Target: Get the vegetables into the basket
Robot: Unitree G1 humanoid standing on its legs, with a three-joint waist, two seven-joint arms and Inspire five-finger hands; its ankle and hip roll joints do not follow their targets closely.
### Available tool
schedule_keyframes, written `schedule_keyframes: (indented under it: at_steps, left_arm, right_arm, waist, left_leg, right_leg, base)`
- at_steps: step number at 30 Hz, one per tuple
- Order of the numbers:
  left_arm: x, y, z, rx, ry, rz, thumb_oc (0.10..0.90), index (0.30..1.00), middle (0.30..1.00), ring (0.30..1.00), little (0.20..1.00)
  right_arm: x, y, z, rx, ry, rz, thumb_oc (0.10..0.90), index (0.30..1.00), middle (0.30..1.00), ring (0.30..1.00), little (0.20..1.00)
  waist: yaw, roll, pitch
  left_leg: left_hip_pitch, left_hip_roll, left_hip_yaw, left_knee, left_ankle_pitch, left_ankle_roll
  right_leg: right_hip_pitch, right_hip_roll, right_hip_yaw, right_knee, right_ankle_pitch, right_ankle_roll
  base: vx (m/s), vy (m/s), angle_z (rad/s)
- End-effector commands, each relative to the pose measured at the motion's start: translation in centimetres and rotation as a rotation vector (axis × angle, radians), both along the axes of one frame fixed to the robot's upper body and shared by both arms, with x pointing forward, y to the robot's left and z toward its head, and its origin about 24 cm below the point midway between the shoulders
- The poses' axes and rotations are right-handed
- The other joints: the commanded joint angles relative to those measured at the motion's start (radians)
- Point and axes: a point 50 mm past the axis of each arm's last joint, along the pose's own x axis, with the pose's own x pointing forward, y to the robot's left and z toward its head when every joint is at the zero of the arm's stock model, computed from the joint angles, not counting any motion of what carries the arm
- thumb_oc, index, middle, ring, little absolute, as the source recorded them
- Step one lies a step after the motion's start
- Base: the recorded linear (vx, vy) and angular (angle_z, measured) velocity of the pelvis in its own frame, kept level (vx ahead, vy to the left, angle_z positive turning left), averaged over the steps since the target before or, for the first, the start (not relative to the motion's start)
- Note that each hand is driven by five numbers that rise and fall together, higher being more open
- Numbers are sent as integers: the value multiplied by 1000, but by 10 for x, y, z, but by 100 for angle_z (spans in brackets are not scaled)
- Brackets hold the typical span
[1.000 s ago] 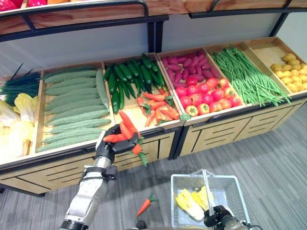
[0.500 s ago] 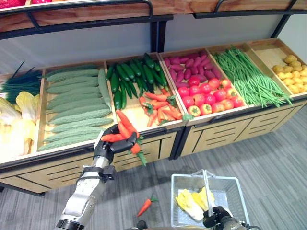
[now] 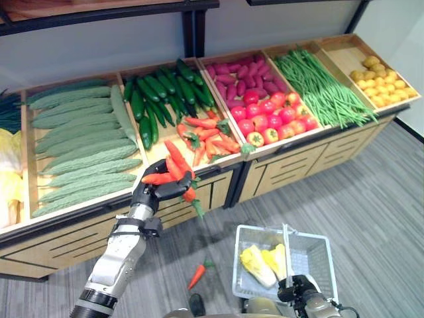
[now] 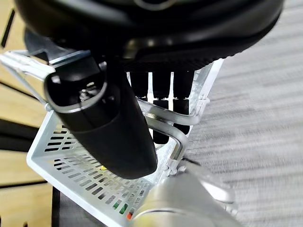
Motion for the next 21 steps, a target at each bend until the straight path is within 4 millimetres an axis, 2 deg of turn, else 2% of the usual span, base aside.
schedule_keyframes:
  at_steps: [1, 2, 3, 4, 6, 8, 10, 12, 16, 20, 21]
  left_arm:
    - [11, -8, 59, -68, -297, -34, 400, 300, 300, 300, 300]
    - [10, -3, 58, -49, -292, -9, 400, 300, 300, 300, 300]
    - [10, 2, 59, -39, -295, 6, 400, 300, 300, 300, 300]
    - [10, 2, 59, -39, -295, 7, 400, 300, 300, 300, 300]
    - [8, 4, 59, -16, -294, 10, 400, 300, 300, 300, 300]
    - [7, 6, 60, -13, -303, 12, 400, 300, 300, 300, 300]
    - [8, 2, 59, -16, -298, 0, 400, 300, 300, 300, 300]
    - [8, 0, 57, -24, -291, -4, 400, 300, 300, 300, 300]
    - [10, -8, 56, -38, -284, -27, 400, 300, 300, 300, 300]
    - [11, -11, 55, -54, -282, -37, 400, 300, 300, 300, 300]
    - [11, -13, 54, -66, -276, -38, 400, 300, 300, 300, 300]
  right_arm:
    - [-26, -12, -4, -51, 88, 35, 400, 300, 300, 300, 300]
    - [-24, -9, -5, -56, 100, 87, 400, 300, 300, 300, 300]
    - [-24, -8, -5, -65, 114, 122, 400, 300, 300, 300, 300]
    - [-24, -8, -5, -65, 114, 123, 400, 300, 300, 300, 300]
    - [-24, -7, -6, -78, 131, 164, 400, 300, 300, 300, 300]
    - [-24, -9, -5, -80, 128, 153, 400, 300, 300, 300, 300]
    - [-29, -8, -7, -69, 141, 132, 400, 300, 300, 300, 300]
    - [-29, -9, -7, -72, 140, 132, 400, 300, 300, 300, 300]
    - [-25, -11, -5, -87, 125, 155, 400, 300, 300, 300, 300]
    - [-23, -14, -3, -98, 121, 158, 400, 300, 300, 300, 300]
    - [-22, -15, -3, -105, 119, 166, 400, 300, 300, 300, 300]
  waist:
    - [-9, 35, -10]
    - [3, 46, 0]
    - [16, 46, 0]
    - [14, 46, 0]
    - [25, 32, -16]
    - [24, 28, -25]
    - [19, 22, -37]
    - [18, 21, -39]
    - [7, 26, -50]
    - [2, 35, -55]
    - [1, 40, -56]
  left_leg:
    - [41, -2, -29, 7, -124, 0]
    - [46, 14, 20, 7, -122, -6]
    - [46, 23, 54, 7, -120, -11]
    - [47, 23, 54, 7, -120, -12]
    - [45, 27, 98, 7, -120, -25]
    - [47, 29, 122, 7, -120, -28]
    - [51, 28, 129, 7, -120, -36]
    - [53, 29, 128, 7, -118, -40]
    - [55, 68, 125, 7, -96, -80]
    - [53, 98, 128, 7, -80, -108]
    - [53, 122, 130, 14, -71, -128]
  right_leg:
    - [-15, -91, -116, 87, 23, 59]
    - [-16, -126, -251, 134, -19, 52]
    - [-2, -142, -331, 147, -41, 50]
    - [-1, -141, -332, 147, -43, 50]
    - [42, -130, -386, 77, -10, 65]
    - [35, -128, -361, 49, 34, 84]
    - [70, -108, -345, -15, 32, 78]
    - [79, -101, -345, -30, 27, 75]
    - [103, -53, -343, -56, -49, 39]
    - [108, -18, -330, -77, -81, 17]
    - [109, 7, -322, -83, -100, 2]
  base:
    - [-48, 75, -114]
    - [-37, 51, -124]
    - [-18, 14, -132]
    - [20, -54, -125]
    - [44, -115, -85]
    - [84, -171, -33]
    - [118, -243, -58]
    - [71, -176, -31]
    - [104, -302, -6]
    - [105, -263, 2]
    - [138, -307, 3]
